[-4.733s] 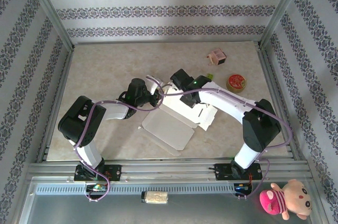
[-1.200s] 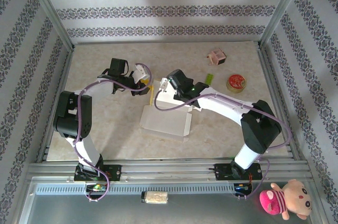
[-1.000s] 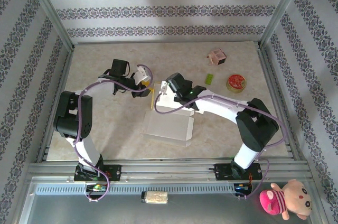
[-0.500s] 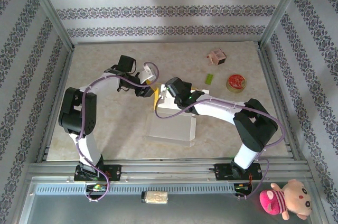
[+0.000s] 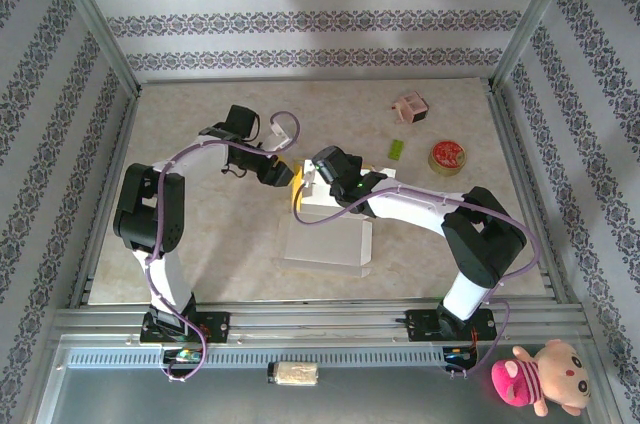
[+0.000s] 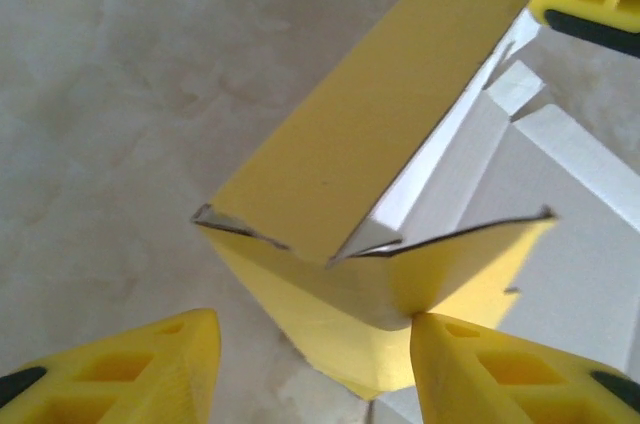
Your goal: Fold the paper box
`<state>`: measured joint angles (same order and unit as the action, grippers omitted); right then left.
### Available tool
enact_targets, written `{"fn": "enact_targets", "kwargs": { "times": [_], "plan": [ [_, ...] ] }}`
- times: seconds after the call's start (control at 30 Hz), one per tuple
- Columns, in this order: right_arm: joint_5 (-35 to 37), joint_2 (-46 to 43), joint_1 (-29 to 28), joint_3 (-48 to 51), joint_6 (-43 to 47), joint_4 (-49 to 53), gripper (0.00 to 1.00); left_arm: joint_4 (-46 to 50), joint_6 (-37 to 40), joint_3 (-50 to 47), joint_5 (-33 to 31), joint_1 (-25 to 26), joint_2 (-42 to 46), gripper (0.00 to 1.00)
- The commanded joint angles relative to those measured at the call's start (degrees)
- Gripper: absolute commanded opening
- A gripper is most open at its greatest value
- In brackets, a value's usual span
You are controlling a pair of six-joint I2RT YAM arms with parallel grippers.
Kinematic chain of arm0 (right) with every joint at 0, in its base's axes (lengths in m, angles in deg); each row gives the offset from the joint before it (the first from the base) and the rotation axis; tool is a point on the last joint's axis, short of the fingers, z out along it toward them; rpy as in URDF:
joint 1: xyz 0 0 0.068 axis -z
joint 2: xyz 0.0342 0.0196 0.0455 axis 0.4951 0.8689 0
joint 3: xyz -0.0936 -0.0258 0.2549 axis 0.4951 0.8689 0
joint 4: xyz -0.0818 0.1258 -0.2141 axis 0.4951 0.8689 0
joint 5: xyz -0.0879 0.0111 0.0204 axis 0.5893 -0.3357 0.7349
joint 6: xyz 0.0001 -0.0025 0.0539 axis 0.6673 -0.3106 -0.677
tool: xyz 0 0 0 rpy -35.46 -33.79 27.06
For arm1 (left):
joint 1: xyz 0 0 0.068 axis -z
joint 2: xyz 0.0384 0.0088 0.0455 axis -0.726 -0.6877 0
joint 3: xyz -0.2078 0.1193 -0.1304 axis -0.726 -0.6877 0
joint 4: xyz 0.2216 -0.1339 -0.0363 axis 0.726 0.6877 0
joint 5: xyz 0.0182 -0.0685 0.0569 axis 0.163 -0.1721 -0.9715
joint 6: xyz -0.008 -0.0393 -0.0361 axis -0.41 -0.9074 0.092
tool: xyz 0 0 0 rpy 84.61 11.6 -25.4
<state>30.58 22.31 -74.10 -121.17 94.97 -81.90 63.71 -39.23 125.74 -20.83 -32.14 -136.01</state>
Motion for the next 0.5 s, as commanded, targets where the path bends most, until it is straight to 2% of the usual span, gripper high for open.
{"fn": "enact_targets", "kwargs": {
  "times": [0.0,0.07,0.23,0.47],
  "plan": [
    [0.36,0.83,-0.69,0.10,0.19,-2.29,0.01,2.86,-2.88,-2.00,4.77,1.66,0.41,0.54],
    [0.49,0.90,-0.71,0.14,0.21,-2.24,0.01,0.84,-3.72,-4.14,5.35,1.63,1.83,0.54],
    [0.46,0.57,-0.80,0.09,-0.04,-2.14,0.01,-3.42,-9.50,-4.83,-1.77,1.71,1.88,0.54],
    [0.18,-0.17,-1.00,0.01,-0.64,-1.85,0.01,-12.54,-17.16,-6.93,-7.64,2.50,1.89,0.50]
  ]
}}
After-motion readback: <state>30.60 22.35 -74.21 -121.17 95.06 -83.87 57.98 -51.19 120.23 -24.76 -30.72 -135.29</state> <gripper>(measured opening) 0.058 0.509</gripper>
